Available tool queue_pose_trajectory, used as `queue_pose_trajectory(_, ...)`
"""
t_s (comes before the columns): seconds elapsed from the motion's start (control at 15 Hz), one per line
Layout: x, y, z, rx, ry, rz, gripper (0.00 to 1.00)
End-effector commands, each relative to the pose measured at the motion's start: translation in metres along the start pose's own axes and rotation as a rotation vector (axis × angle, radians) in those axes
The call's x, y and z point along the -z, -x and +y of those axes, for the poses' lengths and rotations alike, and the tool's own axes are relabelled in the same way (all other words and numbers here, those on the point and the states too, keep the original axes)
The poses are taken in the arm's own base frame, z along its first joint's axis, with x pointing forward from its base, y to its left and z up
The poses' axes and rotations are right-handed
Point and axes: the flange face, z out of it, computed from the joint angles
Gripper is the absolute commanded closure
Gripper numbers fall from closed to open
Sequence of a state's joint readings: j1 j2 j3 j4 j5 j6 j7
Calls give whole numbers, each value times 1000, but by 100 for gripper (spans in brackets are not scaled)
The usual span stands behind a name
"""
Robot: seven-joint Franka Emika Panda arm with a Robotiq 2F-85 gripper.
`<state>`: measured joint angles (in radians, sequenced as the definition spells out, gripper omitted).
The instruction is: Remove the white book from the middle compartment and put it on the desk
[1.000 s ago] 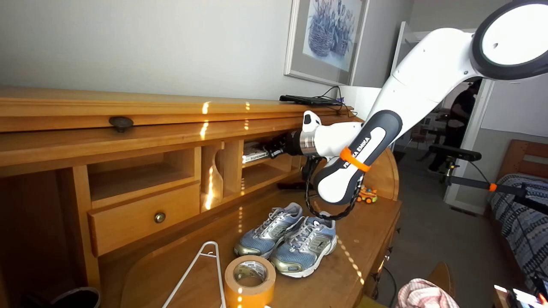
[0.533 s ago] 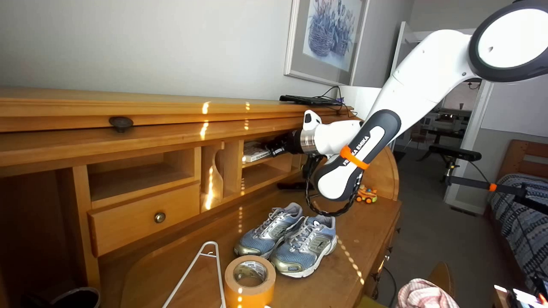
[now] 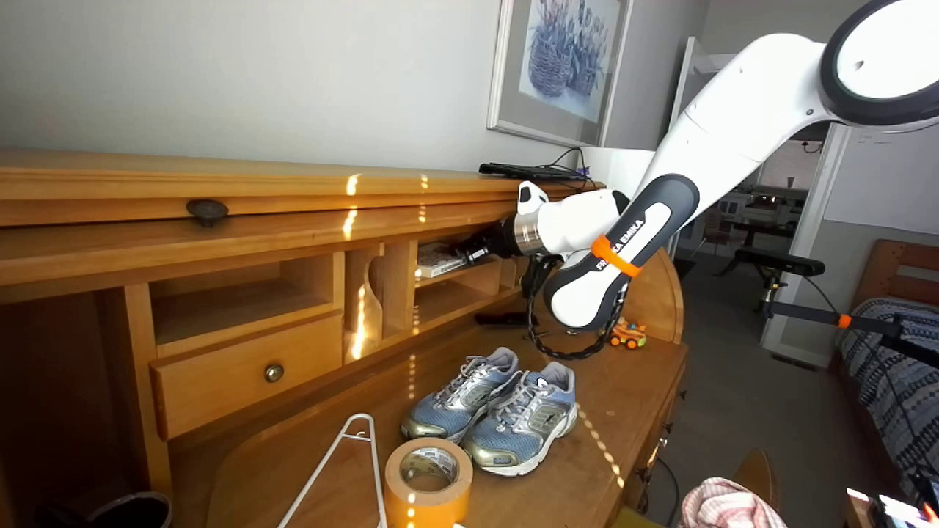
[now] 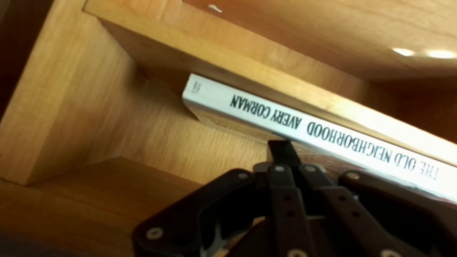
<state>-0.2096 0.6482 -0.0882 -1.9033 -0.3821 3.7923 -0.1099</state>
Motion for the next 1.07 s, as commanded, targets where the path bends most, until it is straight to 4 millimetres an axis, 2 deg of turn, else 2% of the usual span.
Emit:
queue_pose_trajectory(0.0, 6, 27, -10, -15, -61, -131, 100)
queue_pose_trajectory(1.0, 27, 37, -30, -34, -116, -168, 100)
